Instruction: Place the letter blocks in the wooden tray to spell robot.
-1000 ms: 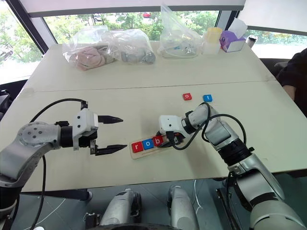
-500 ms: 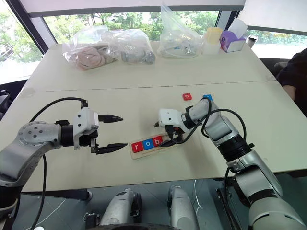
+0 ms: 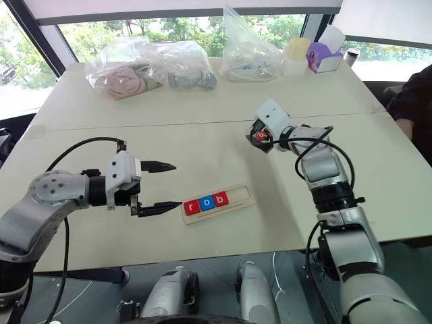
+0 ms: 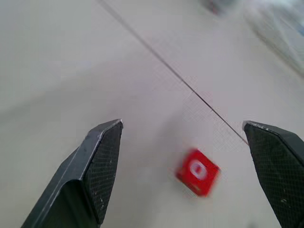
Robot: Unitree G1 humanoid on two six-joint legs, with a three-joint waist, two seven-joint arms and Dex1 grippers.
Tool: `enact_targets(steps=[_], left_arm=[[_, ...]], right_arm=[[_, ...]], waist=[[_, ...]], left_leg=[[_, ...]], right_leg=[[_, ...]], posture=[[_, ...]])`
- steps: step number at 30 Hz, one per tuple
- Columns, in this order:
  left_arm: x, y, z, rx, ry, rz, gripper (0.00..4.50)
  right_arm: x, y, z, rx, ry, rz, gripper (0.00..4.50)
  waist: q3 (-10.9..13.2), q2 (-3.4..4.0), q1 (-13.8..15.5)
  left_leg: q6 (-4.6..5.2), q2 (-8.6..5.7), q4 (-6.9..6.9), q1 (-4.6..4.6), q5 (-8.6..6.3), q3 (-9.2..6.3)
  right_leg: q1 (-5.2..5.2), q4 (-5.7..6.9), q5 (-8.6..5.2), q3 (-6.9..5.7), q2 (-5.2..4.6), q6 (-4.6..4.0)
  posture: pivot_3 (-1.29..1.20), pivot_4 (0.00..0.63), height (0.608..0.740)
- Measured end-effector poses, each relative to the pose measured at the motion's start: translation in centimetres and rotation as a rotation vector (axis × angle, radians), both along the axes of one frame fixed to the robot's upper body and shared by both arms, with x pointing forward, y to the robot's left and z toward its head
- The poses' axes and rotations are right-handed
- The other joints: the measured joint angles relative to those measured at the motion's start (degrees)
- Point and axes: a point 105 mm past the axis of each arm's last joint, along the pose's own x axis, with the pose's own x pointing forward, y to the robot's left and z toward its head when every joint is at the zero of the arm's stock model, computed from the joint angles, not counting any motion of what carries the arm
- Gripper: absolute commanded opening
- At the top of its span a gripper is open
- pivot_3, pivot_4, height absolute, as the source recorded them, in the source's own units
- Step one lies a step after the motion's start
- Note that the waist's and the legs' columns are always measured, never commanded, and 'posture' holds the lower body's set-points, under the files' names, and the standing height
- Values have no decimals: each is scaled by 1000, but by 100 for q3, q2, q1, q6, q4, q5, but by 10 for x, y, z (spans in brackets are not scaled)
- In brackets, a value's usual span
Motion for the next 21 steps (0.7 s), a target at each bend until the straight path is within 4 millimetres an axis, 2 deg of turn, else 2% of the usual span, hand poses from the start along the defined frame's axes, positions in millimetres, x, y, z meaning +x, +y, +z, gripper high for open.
enact_targets(steps=[3, 6, 11, 15, 19, 21], left_arm=[[3, -3, -1, 2, 0, -7, 4500], [4, -4, 0, 6, -11, -13, 4500], [4, -4, 0, 6, -10, -14, 4500], [4, -3, 0, 5, -10, -9, 4500], [3, -4, -1, 4, -12, -4, 4500], [3, -3, -1, 3, -11, 2, 4500]], right_arm=[[5, 6, -18, 144, 63, -146, 4077], [10, 11, -31, 205, 109, -235, 4077], [27, 3, -28, 228, 105, -349, 4077], [30, 0, -39, 239, 133, -373, 4077], [33, 2, -39, 250, 142, -368, 4077], [33, 4, -39, 252, 145, -362, 3560]], waist=[[0, 1, -19], [0, 2, -18], [1, 3, -12], [0, 3, -30], [0, 3, -34], [0, 3, -36]], left_leg=[[0, 1, 0, 0, 0, -1], [1, 0, 0, -1, 1, 0], [1, -4, 0, -3, 1, -3], [2, -5, -4, -3, 1, -4], [2, -4, -4, 0, 1, -6], [2, -3, -4, 2, 1, -7]], right_leg=[[-1, 3, 3, 1, 3, 5], [-1, 1, 6, 3, 2, 10], [1, -3, 0, 6, 0, 2], [1, -3, 1, 6, 1, 5], [2, -1, 2, 7, 2, 6], [3, 1, 2, 7, 2, 6]], posture=[[0, 150, 740], [0, 150, 740], [0, 150, 740], [0, 150, 740], [0, 150, 740], [0, 150, 740]])
